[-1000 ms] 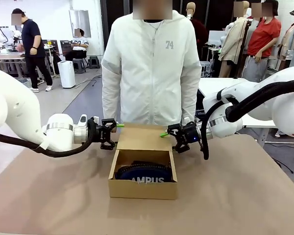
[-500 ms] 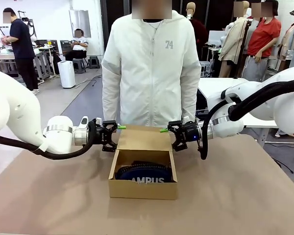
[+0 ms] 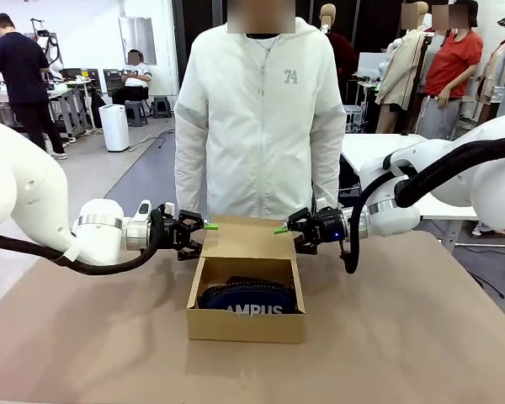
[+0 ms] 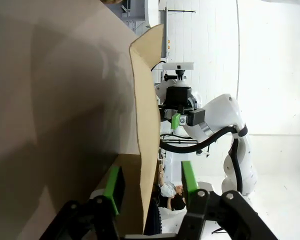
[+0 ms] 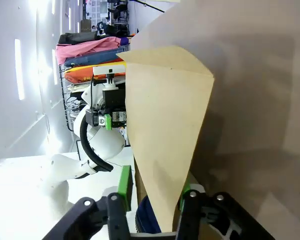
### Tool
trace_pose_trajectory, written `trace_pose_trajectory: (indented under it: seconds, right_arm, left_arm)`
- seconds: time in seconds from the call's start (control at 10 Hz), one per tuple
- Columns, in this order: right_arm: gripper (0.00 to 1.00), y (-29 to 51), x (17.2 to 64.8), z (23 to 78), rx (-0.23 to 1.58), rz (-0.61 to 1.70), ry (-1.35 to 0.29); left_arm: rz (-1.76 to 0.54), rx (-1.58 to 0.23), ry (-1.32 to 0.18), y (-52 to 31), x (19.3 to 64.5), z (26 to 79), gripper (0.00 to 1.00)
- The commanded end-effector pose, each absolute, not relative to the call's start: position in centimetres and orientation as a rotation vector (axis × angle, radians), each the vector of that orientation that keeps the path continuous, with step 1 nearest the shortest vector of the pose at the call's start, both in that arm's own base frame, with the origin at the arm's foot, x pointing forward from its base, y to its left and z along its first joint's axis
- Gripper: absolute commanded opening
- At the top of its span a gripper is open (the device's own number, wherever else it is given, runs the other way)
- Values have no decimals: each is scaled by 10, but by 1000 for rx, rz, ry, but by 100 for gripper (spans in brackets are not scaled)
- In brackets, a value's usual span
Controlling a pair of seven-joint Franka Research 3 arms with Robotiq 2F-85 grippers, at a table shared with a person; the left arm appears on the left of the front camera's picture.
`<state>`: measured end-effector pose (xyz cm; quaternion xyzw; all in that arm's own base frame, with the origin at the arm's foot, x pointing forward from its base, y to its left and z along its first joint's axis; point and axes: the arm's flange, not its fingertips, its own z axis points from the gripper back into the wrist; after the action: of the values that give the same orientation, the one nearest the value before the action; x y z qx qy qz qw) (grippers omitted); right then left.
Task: Pack the items into the box.
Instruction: Close the Mailer Box.
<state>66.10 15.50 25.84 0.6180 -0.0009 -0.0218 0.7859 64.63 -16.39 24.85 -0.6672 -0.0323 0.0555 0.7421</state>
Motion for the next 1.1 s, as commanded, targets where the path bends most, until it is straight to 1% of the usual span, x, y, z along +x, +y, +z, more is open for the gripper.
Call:
trace_pose_trajectory:
  seconds: [0.0, 0.2, 0.4, 0.6, 0.8, 0.9, 1.0]
  right_arm:
    - [46, 154, 660, 262, 1354, -41, -47]
    - [46, 151, 657, 265, 1364, -28, -62]
    - [46, 149, 651, 278, 1384, 29, -84]
    - [46, 142, 640, 305, 1392, 109, -183]
    - [46, 140, 630, 325, 1355, 167, -287]
    - [46, 142, 630, 330, 1277, 169, -378]
    - [46, 142, 649, 323, 1356, 149, -205]
  left_arm:
    - [62, -1458, -76, -165, 646, 252, 61]
    - [21, -1456, -94, -169, 646, 262, 61]
    - [-40, -1455, -166, -165, 642, 286, 61]
    - [-98, -1453, -264, -159, 633, 310, 61]
    - [-136, -1459, -316, -155, 622, 321, 61]
    - [-147, -1465, -333, -154, 615, 325, 61]
    - [-113, -1452, -274, -159, 640, 326, 61]
